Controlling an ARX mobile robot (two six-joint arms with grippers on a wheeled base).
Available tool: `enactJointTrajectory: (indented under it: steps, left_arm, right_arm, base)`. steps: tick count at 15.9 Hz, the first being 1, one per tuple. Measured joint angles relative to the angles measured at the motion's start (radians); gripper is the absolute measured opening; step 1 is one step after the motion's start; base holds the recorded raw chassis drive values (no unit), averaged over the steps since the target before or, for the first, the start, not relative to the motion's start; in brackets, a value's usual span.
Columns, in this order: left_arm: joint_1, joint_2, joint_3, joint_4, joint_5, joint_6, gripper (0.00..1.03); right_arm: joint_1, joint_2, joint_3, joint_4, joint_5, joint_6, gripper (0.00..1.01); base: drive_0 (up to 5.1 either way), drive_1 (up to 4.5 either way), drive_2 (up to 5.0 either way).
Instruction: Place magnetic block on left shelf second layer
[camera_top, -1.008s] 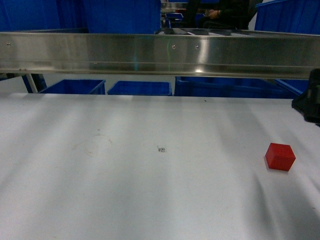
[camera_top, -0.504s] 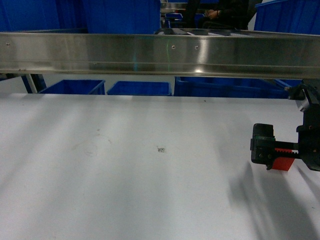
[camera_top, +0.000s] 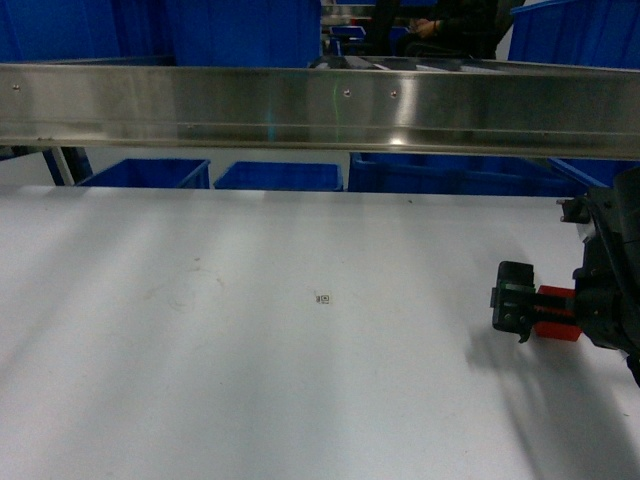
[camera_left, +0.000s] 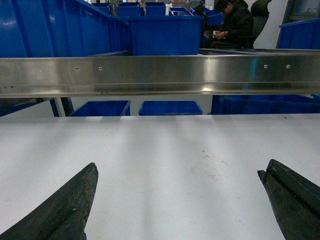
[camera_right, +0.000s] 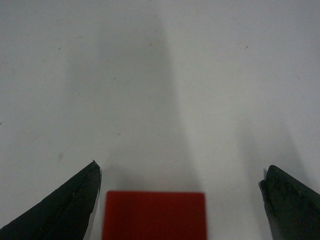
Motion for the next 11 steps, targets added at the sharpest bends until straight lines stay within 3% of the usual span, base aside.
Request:
enactJointTrajectory:
  steps: [3,8,9,11]
  left_arm:
    - [0.0,0.0,0.0,0.0,0.0,0.0,0.98]
    - [0.0,0.0,0.0,0.0,0.0,0.0,0.98]
    - [0.0,0.0,0.0,0.0,0.0,0.0,0.98]
    - [0.0,0.0,0.0,0.0,0.0,0.0,0.98]
  right_arm:
    - [-0.017,0.02,0.004,0.044,0.002,-0.011,0.96]
    - [-0.016,0.019,-0.002,0.057,-0.011,-0.037,0.41]
    - [-0.016,0.018,-0.005,0.062,-0.019,-0.047,0.34]
    - [-0.016,-0.018,-0.041,0.067,-0.051,-0.064,0.34]
  base:
    - [0.0,0.0,0.0]
    - [0.0,0.0,0.0]
    - [0.0,0.0,0.0]
    - [0.0,0.0,0.0]
